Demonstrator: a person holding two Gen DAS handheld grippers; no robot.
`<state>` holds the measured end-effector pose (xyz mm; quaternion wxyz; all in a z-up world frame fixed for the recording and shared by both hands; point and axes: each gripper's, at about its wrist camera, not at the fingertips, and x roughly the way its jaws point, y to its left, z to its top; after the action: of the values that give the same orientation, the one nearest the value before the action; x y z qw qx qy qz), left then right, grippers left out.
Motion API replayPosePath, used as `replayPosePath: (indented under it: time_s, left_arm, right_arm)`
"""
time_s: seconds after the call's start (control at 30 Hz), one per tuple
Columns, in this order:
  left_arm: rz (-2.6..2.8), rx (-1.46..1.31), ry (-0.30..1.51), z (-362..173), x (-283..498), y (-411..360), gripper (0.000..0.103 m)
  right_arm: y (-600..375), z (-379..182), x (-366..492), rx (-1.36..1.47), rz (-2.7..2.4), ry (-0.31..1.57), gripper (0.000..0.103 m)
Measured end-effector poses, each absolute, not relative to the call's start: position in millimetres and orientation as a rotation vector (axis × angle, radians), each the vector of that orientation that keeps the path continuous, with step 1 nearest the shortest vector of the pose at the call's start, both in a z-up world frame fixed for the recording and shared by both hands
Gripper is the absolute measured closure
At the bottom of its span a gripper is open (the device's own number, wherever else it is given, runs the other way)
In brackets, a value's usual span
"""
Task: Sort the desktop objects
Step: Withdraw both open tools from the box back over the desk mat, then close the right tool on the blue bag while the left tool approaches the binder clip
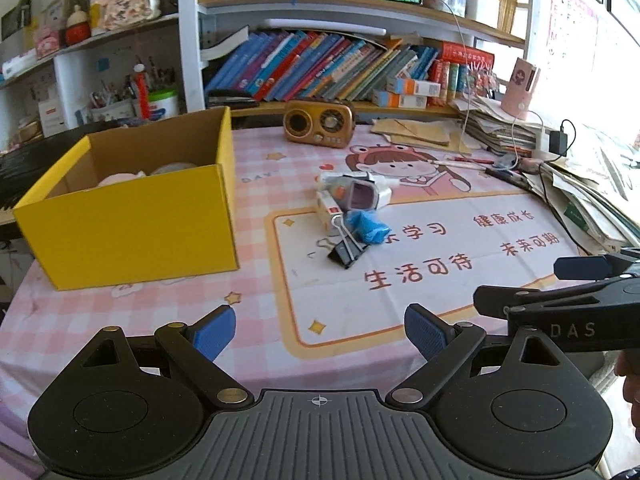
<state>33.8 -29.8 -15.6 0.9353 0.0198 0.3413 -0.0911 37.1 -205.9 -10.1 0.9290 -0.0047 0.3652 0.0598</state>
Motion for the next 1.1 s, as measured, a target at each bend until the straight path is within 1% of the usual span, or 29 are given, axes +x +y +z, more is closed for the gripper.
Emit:
replayPosePath:
  time_s: [0.33,0.43,0.53,0.7,0.97,1.1]
  left_arm:
    - [-0.188,0.016,0.740,-24,65,-51,0.010]
    - [-0.182,-0.002,0.750,-27,74,-55,0.011]
    - [-0.166,-0.020,0.761,-30,83,-58,0.015]
    - [-0.113,-0.033,0.777,-33,93,-61,0.016]
    - [-0.032,-0.060,0.808,-37,103,-61,0.016]
    - [-0.004,-0.056,0.828,-39,109,-65,0.016]
  right_arm:
    - [-227,-16,77,-0.023,0.151,0.796,0.006]
    - [-233,-17,89,-0.035,0.164,0.799,0.008]
    - [-236,-18,104,-0.035,0.198,0.804,0.009]
    - [-234,-21,129,-0.041,0.277,0.816,0.019]
    - [-222,-31,170,-0.050,0.406,0.852,0.028]
    - [-211,-39,192,-0.057,0.439,0.874,0.037]
